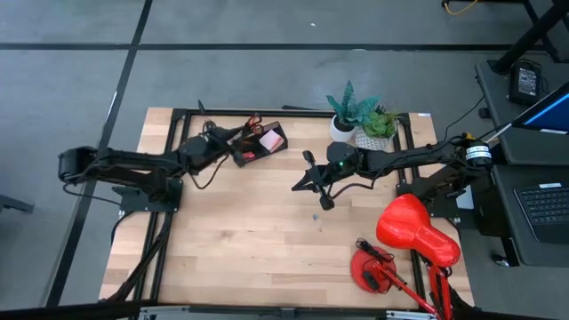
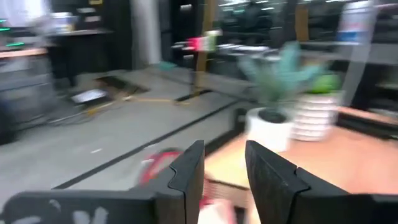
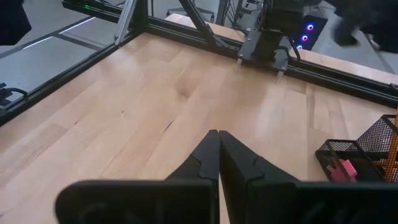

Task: Pick and place office supplies into organizer
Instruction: Put the blue binder clip into the desk organizer

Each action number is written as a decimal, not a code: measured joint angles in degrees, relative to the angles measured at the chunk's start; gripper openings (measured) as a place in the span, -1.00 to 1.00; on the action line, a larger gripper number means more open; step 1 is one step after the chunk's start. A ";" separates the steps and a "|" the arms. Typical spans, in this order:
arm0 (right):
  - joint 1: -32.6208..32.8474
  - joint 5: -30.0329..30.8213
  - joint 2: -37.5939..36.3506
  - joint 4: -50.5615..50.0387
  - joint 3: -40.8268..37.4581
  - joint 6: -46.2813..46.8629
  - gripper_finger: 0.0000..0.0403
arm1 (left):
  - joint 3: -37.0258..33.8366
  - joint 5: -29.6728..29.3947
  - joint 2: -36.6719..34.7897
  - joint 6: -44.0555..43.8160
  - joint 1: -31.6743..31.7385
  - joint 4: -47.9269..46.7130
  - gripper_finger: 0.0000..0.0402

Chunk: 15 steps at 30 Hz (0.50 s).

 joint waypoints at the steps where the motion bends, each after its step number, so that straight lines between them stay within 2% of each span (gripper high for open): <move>1: 0.01 0.00 0.00 -0.08 0.00 0.24 -0.95 | 0.00 1.87 -0.34 0.38 -0.89 0.05 -0.46; 8: 0.23 0.00 0.00 -0.52 0.02 4.81 -0.95 | 0.00 14.34 -0.53 5.97 -8.31 -0.16 -0.58; 15: 0.21 0.02 0.00 -5.20 0.07 7.40 -0.95 | 0.00 18.19 -0.53 9.50 -14.65 -3.84 -0.82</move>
